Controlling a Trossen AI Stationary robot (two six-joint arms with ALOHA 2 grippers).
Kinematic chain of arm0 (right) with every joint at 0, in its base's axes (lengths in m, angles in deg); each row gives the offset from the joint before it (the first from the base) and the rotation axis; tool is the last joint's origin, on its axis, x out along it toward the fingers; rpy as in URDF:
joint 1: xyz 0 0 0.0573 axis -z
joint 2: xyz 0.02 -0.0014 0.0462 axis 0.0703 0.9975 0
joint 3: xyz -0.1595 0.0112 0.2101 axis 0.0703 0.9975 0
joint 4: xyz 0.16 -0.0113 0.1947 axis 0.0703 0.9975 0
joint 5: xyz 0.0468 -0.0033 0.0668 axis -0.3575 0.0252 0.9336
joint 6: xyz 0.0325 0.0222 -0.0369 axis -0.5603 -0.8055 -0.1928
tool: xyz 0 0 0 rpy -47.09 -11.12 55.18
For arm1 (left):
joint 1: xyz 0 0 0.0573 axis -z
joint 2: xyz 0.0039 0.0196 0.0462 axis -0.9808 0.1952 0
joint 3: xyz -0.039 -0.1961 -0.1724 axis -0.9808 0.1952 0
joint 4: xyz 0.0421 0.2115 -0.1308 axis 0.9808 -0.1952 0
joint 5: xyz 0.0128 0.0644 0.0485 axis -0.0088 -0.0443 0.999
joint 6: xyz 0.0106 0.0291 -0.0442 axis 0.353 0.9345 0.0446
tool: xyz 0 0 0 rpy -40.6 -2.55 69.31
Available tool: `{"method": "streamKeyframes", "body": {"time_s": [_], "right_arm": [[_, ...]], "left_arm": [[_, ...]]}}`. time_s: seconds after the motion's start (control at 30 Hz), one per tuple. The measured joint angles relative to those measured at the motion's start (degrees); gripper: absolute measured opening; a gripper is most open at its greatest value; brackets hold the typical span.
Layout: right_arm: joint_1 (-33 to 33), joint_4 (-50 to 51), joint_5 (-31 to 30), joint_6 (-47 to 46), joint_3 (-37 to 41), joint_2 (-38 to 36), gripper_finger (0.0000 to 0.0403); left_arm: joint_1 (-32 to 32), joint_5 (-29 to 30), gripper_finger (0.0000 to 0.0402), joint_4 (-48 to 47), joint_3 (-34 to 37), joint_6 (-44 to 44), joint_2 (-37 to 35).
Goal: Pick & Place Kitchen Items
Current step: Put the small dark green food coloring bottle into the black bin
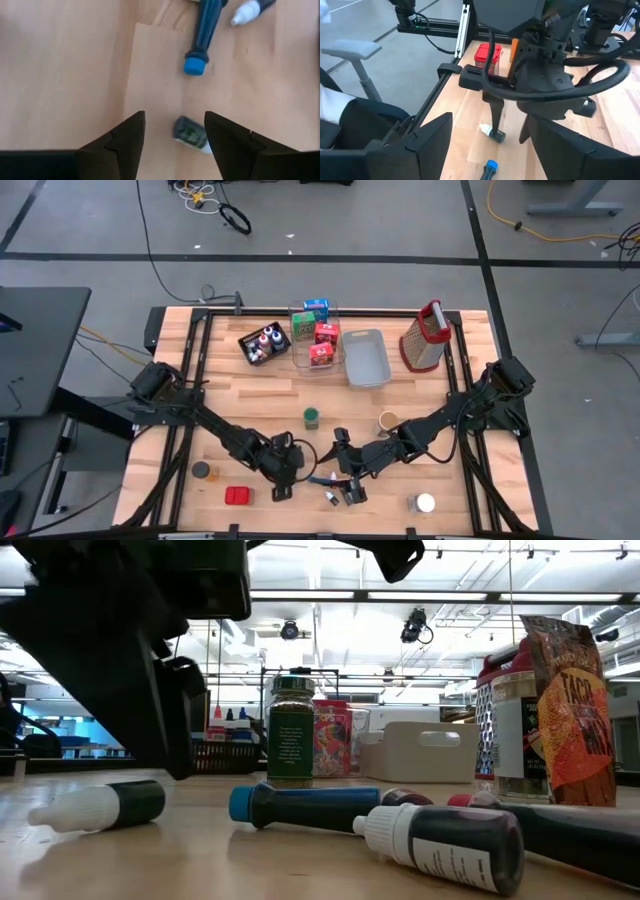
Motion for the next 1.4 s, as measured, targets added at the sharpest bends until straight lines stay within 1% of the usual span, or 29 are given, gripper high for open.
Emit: {"method": "streamKeyframes", "body": {"time_s": [0.17, 0.23, 0.33, 0.53, 0.6, 0.93, 1.03, 1.27, 1.4], "right_arm": [[0.0, 0.0, -0.02, 0.02, 0.0, 0.0, 0.0272], [0.0, -0.02, -0.03, 0.02, 0.0, 0.0, 0.0272], [0.0, -0.06, -0.06, -0.04, 0.0, 0.0, 0.0272], [0.0, -0.08, -0.07, -0.07, 0.0, 0.0, 0.0272], [0.0, -0.1, -0.04, -0.09, 0.0, 0.0, 0.0272], [0.02, -1.29, -0.08, 0.07, 0.02, 0.0, 0.0272], [0.02, -1.36, -0.09, 0.13, 0.02, 0.0, 0.0272], [0.02, -1.36, -0.09, 0.07, 0.02, 0.0, 0.0272], [0.02, -1.35, -0.09, 0.06, 0.02, 0.0, 0.0272]], "left_arm": [[-0.02, -1.4, 0.0217, -0.09, 0.0, -14.94, 0.0], [0.1, -0.6, 0.0215, -0.16, 0.0, -18.78, 0.0], [0.48, 1.66, 0.0213, -0.22, 0.0, -21.09, 0.0], [1.62, 1.8, 0.0213, -0.76, 0.12, -24.93, 1.02], [2.2, 1.46, 0.0213, 0.98, 0.0, -24.95, 2.44], [3.27, 3.76, 0.0208, -0.17, -0.15, -26.46, 3.46], [3.3, 3.98, 0.0188, -0.74, -0.13, -26.31, 3.5], [3.18, 4.44, 0.0113, -1.92, -0.07, -24.4, 3.58], [2.71, 4.16, 0.0088, -2.15, -0.02, -22.08, 3.61]]}}
